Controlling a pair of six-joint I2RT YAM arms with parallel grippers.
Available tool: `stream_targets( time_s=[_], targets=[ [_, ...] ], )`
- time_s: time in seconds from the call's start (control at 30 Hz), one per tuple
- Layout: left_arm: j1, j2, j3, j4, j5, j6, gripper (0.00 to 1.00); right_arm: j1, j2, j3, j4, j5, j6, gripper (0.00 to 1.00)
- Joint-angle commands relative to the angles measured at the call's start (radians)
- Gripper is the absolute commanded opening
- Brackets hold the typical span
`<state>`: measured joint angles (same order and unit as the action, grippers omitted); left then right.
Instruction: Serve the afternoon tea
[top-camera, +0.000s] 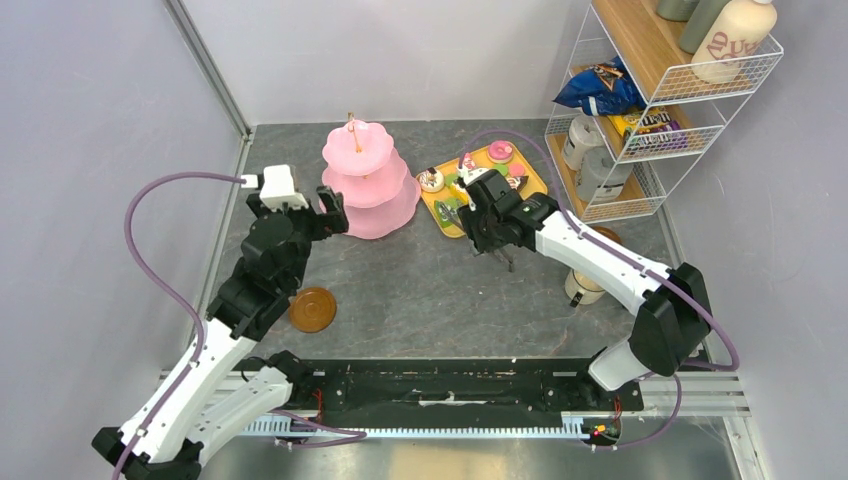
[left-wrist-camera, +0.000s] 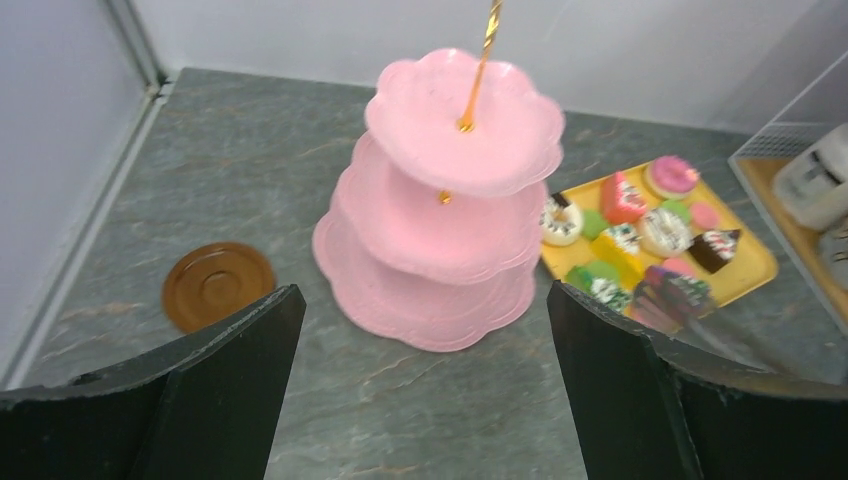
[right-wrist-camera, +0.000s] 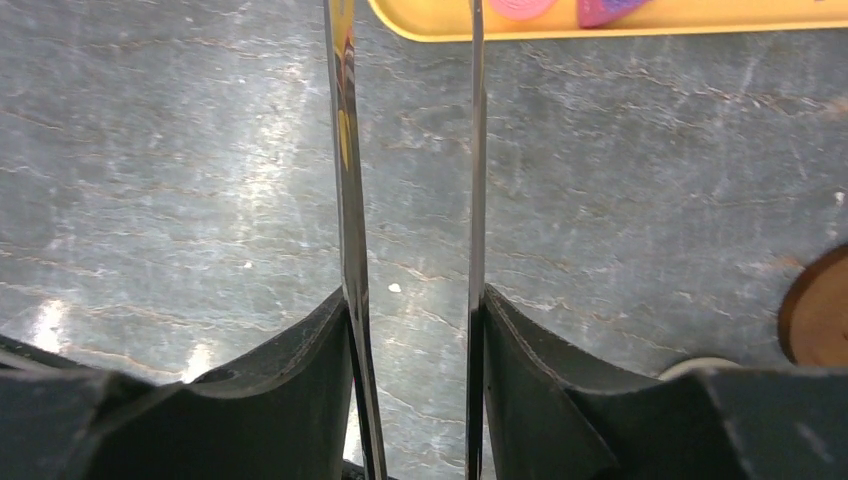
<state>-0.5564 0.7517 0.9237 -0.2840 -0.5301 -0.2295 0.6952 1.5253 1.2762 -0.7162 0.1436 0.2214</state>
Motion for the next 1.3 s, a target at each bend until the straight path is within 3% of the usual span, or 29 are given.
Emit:
stream_targets(
  time_s=[0.0, 0.33, 1.27],
  targets=[
    [0.009, -0.072, -0.078, 0.069, -0.096, 0.109, 1.00, -0.044, -0.002, 0.049, -0.036, 0.053, -0.034, 0.54],
    [0.013, -0.110, -0.122, 0.095, -0.152, 0.156, 1.00, -0.082, 0.098, 0.131, -0.055, -0.010, -0.027, 0.60],
    [0.023, -0.088, -0.125, 0.091, -0.121, 0.139, 0.98, -0.082, 0.237, 0.212, -0.008, -0.089, -0.108, 0.62]
  ],
)
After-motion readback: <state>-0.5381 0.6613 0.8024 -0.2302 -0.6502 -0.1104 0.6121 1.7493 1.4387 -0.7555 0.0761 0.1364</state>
